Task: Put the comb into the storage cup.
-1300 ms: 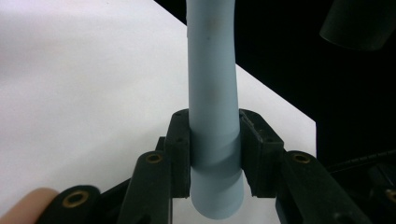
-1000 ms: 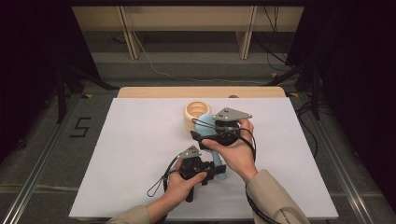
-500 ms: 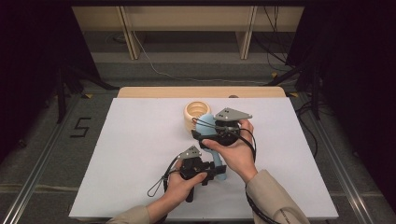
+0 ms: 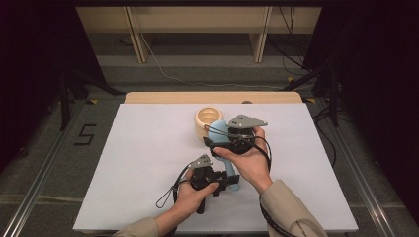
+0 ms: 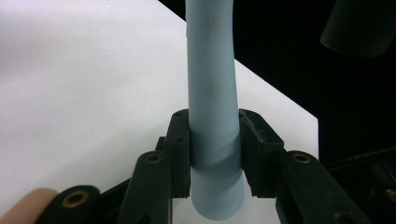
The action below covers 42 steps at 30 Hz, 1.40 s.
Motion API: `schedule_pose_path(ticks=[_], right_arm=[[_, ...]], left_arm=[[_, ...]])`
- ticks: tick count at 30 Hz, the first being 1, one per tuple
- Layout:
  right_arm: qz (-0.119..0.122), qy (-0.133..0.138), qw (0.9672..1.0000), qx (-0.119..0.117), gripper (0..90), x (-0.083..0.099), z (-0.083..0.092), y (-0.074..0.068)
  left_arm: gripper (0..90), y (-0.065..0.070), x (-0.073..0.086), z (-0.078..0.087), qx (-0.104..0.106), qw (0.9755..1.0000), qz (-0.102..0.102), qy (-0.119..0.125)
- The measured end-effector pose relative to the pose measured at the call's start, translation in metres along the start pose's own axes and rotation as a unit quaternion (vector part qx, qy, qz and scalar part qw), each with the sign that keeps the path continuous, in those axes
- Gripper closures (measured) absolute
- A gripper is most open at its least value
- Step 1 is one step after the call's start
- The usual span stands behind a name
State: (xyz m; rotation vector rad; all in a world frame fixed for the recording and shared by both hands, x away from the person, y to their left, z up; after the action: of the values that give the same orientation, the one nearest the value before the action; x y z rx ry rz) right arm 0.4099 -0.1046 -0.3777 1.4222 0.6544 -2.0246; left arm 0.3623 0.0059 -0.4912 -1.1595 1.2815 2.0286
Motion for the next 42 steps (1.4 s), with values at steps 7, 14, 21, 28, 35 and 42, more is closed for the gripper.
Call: schedule_pose_path(ticks=[7,14,21,28,35,42], right_arm=[[-0.001,-0.001,1.0000,0.000,20.0,0.000,0.000,-0.001],[-0.005,-0.003,1.0000,0.002,20.5,-0.001,0.003,-0.002],[-0.006,-0.009,0.9999,0.001,20.8,-0.004,0.005,-0.003],[-0.013,-0.002,0.9999,0.007,20.9,-0.006,0.008,-0.003],[-0.008,0.008,0.9999,0.009,21.0,-0.009,0.010,-0.005],[-0.008,0.016,0.9997,0.015,21.1,-0.010,0.013,-0.004]], left_arm=[[66.2,0.000,0.000,0.000,-0.002,1.0000,-0.004,-0.002],[66.2,0.000,0.000,0.000,-0.004,0.9999,-0.012,-0.003],[66.2,0.001,-0.001,0.000,-0.006,0.9998,-0.019,-0.001],[66.1,0.001,-0.004,0.001,-0.009,0.9994,-0.033,0.001],[65.6,0.000,-0.006,0.003,-0.014,0.9985,-0.054,0.001],[57.0,0.000,-0.014,0.007,-0.020,0.9967,-0.079,0.007]])
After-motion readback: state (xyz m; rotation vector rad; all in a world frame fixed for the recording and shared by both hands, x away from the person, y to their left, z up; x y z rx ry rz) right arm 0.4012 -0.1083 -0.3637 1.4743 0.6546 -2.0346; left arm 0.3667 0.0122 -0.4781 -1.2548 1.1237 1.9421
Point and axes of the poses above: each handheld gripper's, and its own axes: z roughly backward along the jaws, x roughly out of its underside, y roughly to its right, the point moved 2 cm from there along -z, roughly forward along the jaws, and after that the axes turned 7 degrees about y, right-handed, at the moved point
